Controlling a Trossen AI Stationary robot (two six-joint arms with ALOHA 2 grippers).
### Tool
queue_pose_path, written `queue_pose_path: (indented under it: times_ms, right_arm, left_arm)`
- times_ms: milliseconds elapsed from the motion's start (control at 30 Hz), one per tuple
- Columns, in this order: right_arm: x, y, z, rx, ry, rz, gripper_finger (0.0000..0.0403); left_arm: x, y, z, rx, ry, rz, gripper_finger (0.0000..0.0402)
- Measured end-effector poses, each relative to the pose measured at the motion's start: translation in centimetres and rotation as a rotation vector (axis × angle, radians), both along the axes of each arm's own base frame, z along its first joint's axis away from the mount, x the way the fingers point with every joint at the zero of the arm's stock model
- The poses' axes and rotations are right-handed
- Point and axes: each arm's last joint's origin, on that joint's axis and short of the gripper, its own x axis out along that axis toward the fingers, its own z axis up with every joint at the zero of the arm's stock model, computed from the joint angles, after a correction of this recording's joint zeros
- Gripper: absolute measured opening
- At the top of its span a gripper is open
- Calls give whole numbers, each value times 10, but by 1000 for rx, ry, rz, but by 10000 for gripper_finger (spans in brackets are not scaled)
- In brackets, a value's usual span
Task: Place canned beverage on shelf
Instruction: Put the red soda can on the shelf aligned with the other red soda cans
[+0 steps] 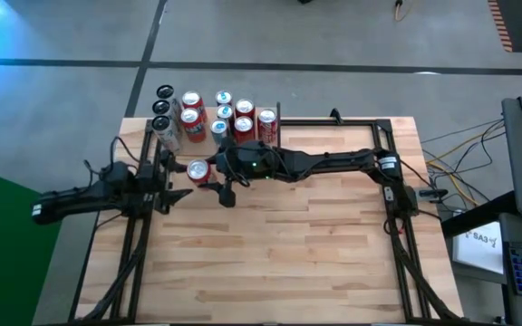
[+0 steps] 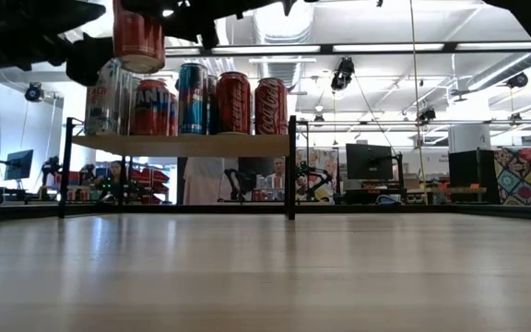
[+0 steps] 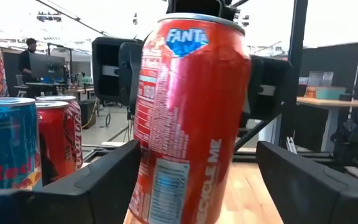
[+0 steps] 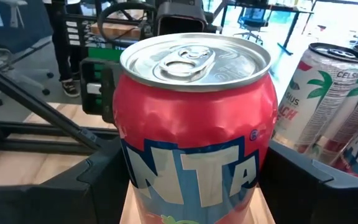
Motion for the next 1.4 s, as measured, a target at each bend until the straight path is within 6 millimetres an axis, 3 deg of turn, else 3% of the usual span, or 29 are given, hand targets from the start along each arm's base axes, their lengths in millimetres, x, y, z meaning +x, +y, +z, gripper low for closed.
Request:
queue_pose_path:
  times_ms: [200, 400, 867, 1167, 1400]
  right_arm:
    - [0, 0, 1, 2, -15, 0, 279]
    - [2, 0, 1, 80, -36, -13, 279]
    - [5, -1, -8, 63, -32, -22, 279]
    - [5, -1, -9, 50, -30, -16, 279]
    - [5, -1, -9, 50, -26, -17, 290]
  left_arm:
    - [8, 1, -11, -10, -9, 1, 303]
    - [13, 3, -13, -28, 5, 17, 301]
    - [24, 5, -16, -56, 32, 20, 302]
    - [25, 6, -16, -36, 34, 38, 256]
    - [25, 6, -16, -35, 33, 41, 253]
